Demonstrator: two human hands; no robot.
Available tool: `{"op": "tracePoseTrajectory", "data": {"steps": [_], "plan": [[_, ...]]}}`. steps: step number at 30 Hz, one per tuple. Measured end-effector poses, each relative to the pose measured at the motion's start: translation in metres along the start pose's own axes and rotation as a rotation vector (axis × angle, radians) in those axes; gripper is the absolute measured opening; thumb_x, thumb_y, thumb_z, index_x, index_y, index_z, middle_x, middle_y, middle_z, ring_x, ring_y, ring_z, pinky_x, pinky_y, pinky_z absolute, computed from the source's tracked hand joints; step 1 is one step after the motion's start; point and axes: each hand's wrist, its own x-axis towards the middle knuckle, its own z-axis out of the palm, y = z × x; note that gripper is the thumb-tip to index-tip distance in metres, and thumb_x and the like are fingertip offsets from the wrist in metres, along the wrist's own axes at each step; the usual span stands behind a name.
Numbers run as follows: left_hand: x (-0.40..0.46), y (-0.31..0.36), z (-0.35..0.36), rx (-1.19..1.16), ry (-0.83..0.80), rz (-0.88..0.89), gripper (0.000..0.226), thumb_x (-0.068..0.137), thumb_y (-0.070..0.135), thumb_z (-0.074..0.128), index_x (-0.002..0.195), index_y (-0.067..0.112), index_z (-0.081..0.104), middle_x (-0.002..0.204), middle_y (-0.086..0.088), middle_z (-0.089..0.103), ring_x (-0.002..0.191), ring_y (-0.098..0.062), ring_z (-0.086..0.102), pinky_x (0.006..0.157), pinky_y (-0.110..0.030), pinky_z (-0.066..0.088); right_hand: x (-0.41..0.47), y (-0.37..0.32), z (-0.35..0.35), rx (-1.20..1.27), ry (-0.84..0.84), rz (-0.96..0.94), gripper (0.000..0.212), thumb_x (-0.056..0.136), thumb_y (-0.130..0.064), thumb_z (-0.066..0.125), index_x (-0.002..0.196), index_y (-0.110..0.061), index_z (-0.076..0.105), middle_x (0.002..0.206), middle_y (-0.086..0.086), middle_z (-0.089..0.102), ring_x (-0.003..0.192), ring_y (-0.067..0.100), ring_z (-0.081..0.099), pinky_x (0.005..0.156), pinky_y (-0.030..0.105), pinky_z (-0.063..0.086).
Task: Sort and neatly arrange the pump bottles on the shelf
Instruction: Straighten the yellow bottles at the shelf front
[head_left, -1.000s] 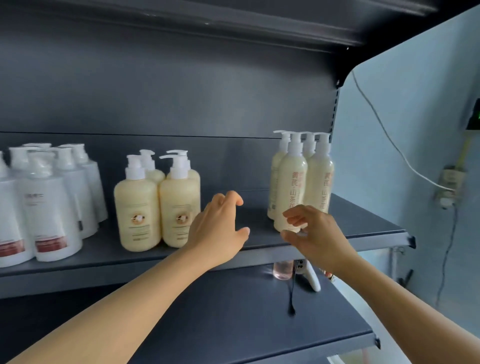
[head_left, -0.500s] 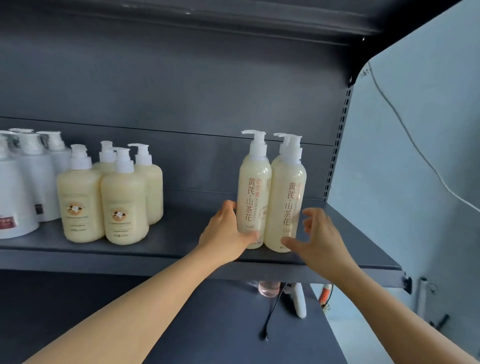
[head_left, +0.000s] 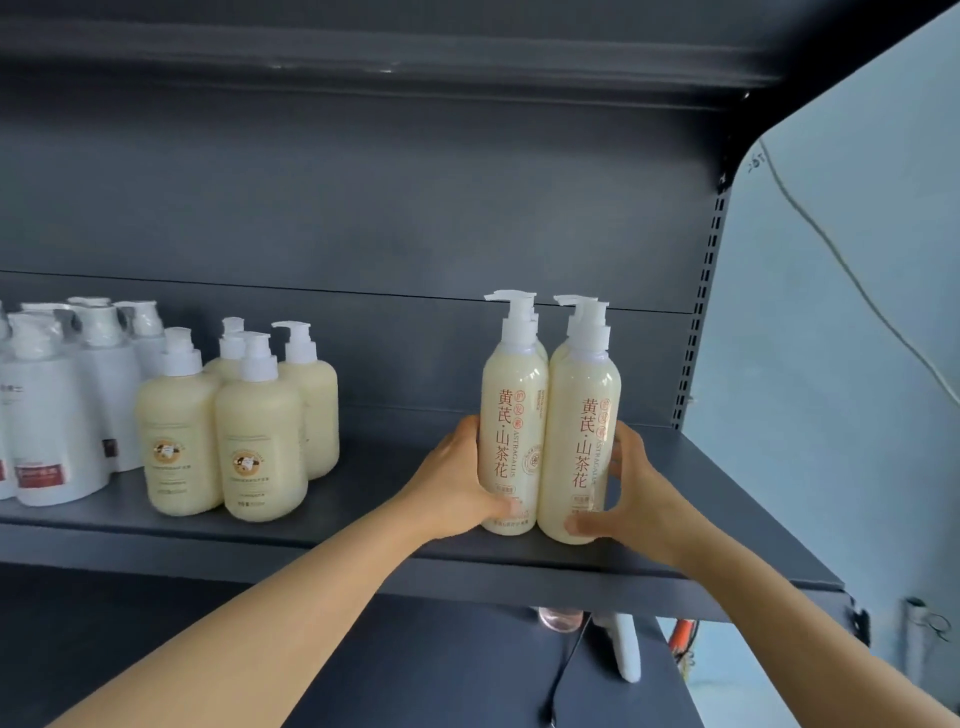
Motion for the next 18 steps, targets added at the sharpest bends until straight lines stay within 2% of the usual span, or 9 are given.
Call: {"op": "tracePoseTrajectory", "data": {"steps": [3,6,10,12,14,18], "plan": [[0.006,0.006,-0.014,0.040,-0.090,0.033,0.085,0.073,0.014,0.077,0.138,0.029,0.024,0.123,0.016,0.047,0.106,-0.003,0.047,0.087,-0.022,0.040,0.007,-0.008,-0.007,0.034,-0.141,-0.018,0.119,0.068,-0.009,0.082,0.145,-0.034,-0.006,0.121,-0.019,0.041,0.119,0.012,0.043,0.097,0.025,0.041],[0.014,0.010,-0.026,0.047,-0.165,0.034,0.095,0.072,0.011,0.078,0.142,0.031,0.017,0.124,0.017,0.046,0.110,-0.006,0.048,0.090,-0.024,0.042,0.013,-0.009,-0.010,0.049,-0.209,-0.020,0.122,0.069,-0.006,0.080,0.143,-0.036,-0.012,0.128,-0.012,0.037,0.124,0.013,0.039,0.098,0.027,0.042],[0.026,0.018,-0.034,-0.043,-0.253,0.061,0.105,0.073,0.001,0.076,0.144,0.033,0.005,0.120,0.015,0.043,0.111,-0.003,0.049,0.083,-0.018,0.045,0.018,-0.005,-0.014,0.054,-0.263,-0.028,0.121,0.069,-0.007,0.081,0.139,-0.039,-0.011,0.133,-0.010,0.033,0.125,0.011,0.038,0.085,0.017,0.049],[0.032,0.020,-0.034,-0.098,-0.266,0.089,0.112,0.072,-0.002,0.076,0.143,0.036,-0.001,0.125,0.013,0.040,0.115,-0.004,0.049,0.079,-0.017,0.048,0.021,-0.002,-0.014,0.053,-0.269,-0.039,0.123,0.067,-0.009,0.083,0.139,-0.042,-0.011,0.134,-0.010,0.032,0.125,0.011,0.038,0.092,0.022,0.048],[0.037,0.019,-0.034,-0.162,-0.273,0.098,0.119,0.071,-0.004,0.076,0.143,0.041,-0.008,0.121,0.017,0.041,0.109,0.001,0.050,0.078,-0.018,0.050,0.024,0.002,-0.013,0.059,-0.266,-0.048,0.123,0.065,-0.010,0.084,0.137,-0.045,-0.010,0.134,-0.011,0.031,0.126,0.011,0.038,0.099,0.027,0.045],[0.041,0.018,-0.036,-0.214,-0.258,0.120,0.118,0.071,-0.005,0.075,0.144,0.039,-0.007,0.118,0.016,0.046,0.106,0.001,0.053,0.078,-0.020,0.053,0.026,0.006,-0.012,0.094,-0.269,-0.067,0.121,0.064,-0.009,0.085,0.132,-0.051,-0.007,0.135,-0.013,0.031,0.126,0.008,0.037,0.093,0.020,0.047]]}}
